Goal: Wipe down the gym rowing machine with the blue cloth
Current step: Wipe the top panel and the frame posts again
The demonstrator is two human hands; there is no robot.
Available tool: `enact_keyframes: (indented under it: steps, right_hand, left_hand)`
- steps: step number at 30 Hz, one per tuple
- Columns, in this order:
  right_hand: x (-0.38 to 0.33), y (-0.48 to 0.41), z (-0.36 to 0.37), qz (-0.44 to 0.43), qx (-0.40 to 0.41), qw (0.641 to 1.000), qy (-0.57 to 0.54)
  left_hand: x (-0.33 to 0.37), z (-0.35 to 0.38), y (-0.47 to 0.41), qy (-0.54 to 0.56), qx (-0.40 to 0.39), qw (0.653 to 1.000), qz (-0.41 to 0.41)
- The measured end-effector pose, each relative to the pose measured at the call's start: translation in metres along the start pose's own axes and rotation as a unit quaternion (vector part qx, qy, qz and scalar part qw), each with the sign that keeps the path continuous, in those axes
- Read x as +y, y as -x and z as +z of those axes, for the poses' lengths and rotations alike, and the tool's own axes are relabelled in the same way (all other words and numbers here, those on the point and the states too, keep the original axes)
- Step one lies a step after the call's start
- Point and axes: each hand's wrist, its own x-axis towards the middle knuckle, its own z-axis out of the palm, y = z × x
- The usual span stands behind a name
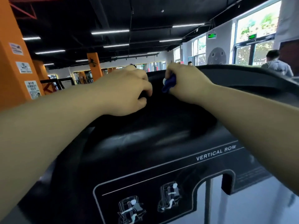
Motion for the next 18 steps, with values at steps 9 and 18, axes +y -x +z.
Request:
enact_keyframes:
  steps: [9, 18]
  right_hand:
    - [0.064, 0.001, -0.028, 0.104, 0.003, 0.991, 0.089]
    - [0.072, -0.001, -0.029, 0.028, -0.032, 0.998, 0.042]
  left_hand:
    - [0.02, 0.012, -0.062, -0.037, -0.056, 0.997, 0.036]
    - [0.029, 0.026, -0.093, -0.121, -0.02, 0.99, 0.072]
